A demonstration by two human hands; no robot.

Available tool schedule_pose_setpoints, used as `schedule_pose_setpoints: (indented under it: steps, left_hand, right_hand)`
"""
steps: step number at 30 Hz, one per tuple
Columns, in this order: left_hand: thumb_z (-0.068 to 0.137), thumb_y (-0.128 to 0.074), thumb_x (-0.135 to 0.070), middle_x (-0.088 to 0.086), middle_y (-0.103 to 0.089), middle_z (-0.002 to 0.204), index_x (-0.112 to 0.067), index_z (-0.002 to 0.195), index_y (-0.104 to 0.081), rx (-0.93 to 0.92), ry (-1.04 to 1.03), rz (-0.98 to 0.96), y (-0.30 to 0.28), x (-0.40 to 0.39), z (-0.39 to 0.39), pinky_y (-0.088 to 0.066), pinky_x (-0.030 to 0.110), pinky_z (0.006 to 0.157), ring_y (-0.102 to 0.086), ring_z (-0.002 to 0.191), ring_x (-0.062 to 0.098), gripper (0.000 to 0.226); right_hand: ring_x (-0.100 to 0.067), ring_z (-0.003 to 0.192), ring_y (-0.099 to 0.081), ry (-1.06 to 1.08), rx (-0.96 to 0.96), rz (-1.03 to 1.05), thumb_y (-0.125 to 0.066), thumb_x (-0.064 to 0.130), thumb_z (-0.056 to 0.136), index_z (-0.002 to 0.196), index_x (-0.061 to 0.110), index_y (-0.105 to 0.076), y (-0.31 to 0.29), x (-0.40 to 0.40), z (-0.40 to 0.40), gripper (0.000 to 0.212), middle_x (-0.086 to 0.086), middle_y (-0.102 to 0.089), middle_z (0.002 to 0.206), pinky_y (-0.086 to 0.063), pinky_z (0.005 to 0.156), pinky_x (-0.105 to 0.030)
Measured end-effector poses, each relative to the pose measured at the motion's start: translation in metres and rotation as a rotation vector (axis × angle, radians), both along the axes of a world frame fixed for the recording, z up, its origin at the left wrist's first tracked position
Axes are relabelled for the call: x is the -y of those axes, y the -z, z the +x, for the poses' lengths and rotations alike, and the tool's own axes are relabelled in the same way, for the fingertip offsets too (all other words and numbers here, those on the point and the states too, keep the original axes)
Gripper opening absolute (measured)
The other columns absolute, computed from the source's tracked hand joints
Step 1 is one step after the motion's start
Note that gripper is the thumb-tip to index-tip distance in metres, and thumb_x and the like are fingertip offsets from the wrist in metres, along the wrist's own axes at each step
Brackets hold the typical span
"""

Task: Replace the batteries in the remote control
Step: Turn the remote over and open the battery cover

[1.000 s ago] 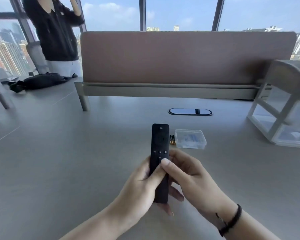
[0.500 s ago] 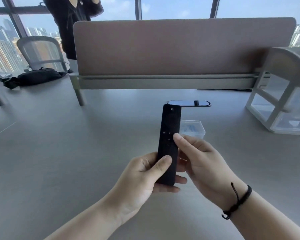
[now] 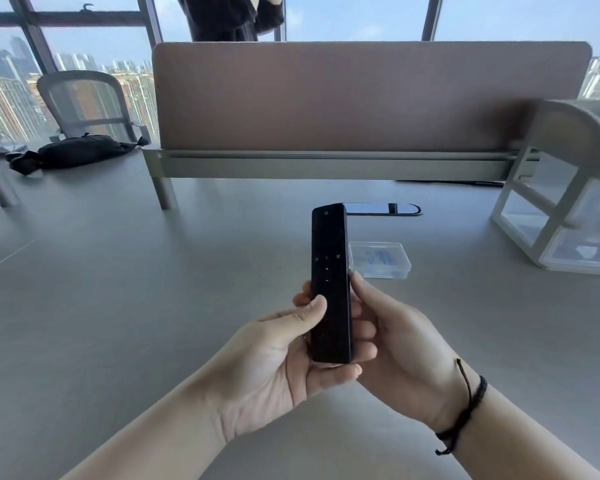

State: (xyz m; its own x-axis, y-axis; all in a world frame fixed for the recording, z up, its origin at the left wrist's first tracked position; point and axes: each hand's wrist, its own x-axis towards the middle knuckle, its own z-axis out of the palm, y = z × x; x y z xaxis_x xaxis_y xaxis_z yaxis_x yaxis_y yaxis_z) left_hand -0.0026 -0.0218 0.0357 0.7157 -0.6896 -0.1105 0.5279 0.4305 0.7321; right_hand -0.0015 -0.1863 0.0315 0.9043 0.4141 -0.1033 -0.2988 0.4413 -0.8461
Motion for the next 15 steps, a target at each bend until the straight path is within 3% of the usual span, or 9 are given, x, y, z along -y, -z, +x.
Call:
schedule_pose_setpoints:
  steps: [2,4,6,11,13,15]
  left_hand:
    - [0.094,-0.056,-0.025,0.023,-0.069,0.101,0.006,0.114,-0.064,-0.032,0.058,-0.08,0.001,-0.001,0.002,-0.06,0.035,0.067,-0.07,0.09,0.033,0.038]
    - [0.095,-0.055,-0.029,0.022,-0.067,0.097,0.002,0.112,-0.063,-0.025,0.087,-0.09,0.001,0.001,0.001,-0.058,0.036,0.066,-0.067,0.083,0.032,0.037]
    - [0.096,-0.05,-0.043,0.02,-0.062,0.09,-0.004,0.113,-0.063,-0.008,0.06,-0.052,0.003,0.006,0.0,-0.053,0.036,0.062,-0.061,0.074,0.03,0.045]
    - [0.093,-0.034,-0.063,0.015,-0.054,0.077,-0.001,0.103,-0.063,0.082,-0.13,0.14,0.011,0.014,-0.004,-0.035,0.032,0.05,-0.049,0.06,0.024,0.07]
    - [0.091,-0.034,-0.064,0.013,-0.053,0.069,-0.001,0.084,-0.066,0.107,-0.238,0.223,0.009,0.017,-0.008,-0.028,0.031,0.049,-0.048,0.054,0.021,0.072]
    - [0.092,-0.033,-0.065,0.009,-0.052,0.061,-0.01,0.07,-0.069,0.117,-0.343,0.284,0.007,0.017,-0.01,-0.024,0.032,0.051,-0.047,0.049,0.019,0.069]
  right_hand:
    - [-0.031,0.097,-0.038,-0.05,0.034,0.05,-0.057,0.043,0.092,0.117,0.002,-0.066,0.001,-0.001,0.0,0.049,-0.021,-0.044,0.107,-0.037,0.089,-0.037]
    - [-0.023,0.062,-0.048,-0.061,0.081,0.032,-0.059,0.037,0.091,0.11,-0.002,-0.062,-0.001,-0.001,-0.002,0.043,-0.014,-0.049,0.071,-0.045,0.06,-0.028]
    - [-0.015,0.042,-0.043,-0.001,0.145,-0.065,-0.061,0.029,0.088,0.102,-0.002,-0.058,-0.002,-0.004,-0.004,0.033,-0.001,-0.053,0.054,-0.037,0.041,-0.024]
    - [-0.022,0.033,-0.047,0.318,0.35,-0.439,-0.068,0.021,0.091,0.088,0.002,-0.065,0.001,-0.011,-0.006,0.019,-0.005,-0.053,0.047,-0.04,0.04,-0.028]
    - [-0.021,0.034,-0.051,0.361,0.402,-0.501,-0.059,0.019,0.095,0.098,0.013,-0.069,-0.002,-0.014,-0.01,0.012,-0.005,-0.052,0.046,-0.046,0.041,-0.031]
    - [-0.017,0.043,-0.054,0.32,0.431,-0.514,-0.052,0.018,0.099,0.11,0.024,-0.069,0.001,-0.018,-0.013,0.022,0.001,-0.051,0.05,-0.051,0.051,-0.031]
